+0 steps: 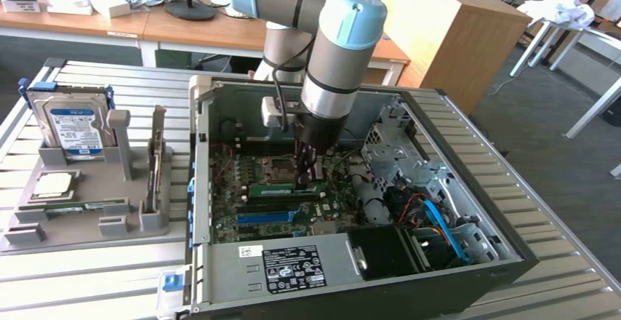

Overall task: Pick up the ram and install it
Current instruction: 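Insert the ram into the slot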

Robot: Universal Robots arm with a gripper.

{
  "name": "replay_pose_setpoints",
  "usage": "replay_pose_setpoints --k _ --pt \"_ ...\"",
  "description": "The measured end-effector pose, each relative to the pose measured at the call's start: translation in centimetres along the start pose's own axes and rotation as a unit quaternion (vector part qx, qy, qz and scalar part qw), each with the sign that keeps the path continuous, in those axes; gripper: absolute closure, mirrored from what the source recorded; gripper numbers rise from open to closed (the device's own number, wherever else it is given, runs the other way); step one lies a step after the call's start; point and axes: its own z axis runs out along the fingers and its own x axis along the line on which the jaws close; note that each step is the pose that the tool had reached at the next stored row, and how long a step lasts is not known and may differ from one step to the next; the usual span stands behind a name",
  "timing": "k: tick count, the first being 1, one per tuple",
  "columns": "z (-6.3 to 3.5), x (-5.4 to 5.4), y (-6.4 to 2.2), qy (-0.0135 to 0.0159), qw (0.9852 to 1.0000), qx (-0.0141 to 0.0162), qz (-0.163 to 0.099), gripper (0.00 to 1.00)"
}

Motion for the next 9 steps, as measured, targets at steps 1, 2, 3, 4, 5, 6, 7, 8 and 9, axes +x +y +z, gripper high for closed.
replay_pose_setpoints --k 1,2,3,4,5,6,7,8,9 --pt "0.00 0.00 0.00 0.0000 1.0000 0.0000 0.000 0.88" --pt "0.00 0.00 0.01 0.0000 1.0000 0.0000 0.000 0.88" --pt "0.00 0.00 0.02 0.0000 1.0000 0.0001 0.000 0.88" --pt "0.01 0.00 0.05 0.0000 1.0000 0.0004 0.000 0.88" --pt "0.01 0.00 0.05 0.0000 1.0000 0.0004 0.000 0.88" --pt "0.01 0.00 0.05 0.0000 1.0000 0.0004 0.000 0.88" --pt "0.01 0.00 0.05 0.0000 1.0000 0.0004 0.000 0.88" --pt "0.01 0.00 0.05 0.0000 1.0000 0.0004 0.000 0.88" --pt "0.01 0.00 0.05 0.0000 1.0000 0.0005 0.000 0.88"
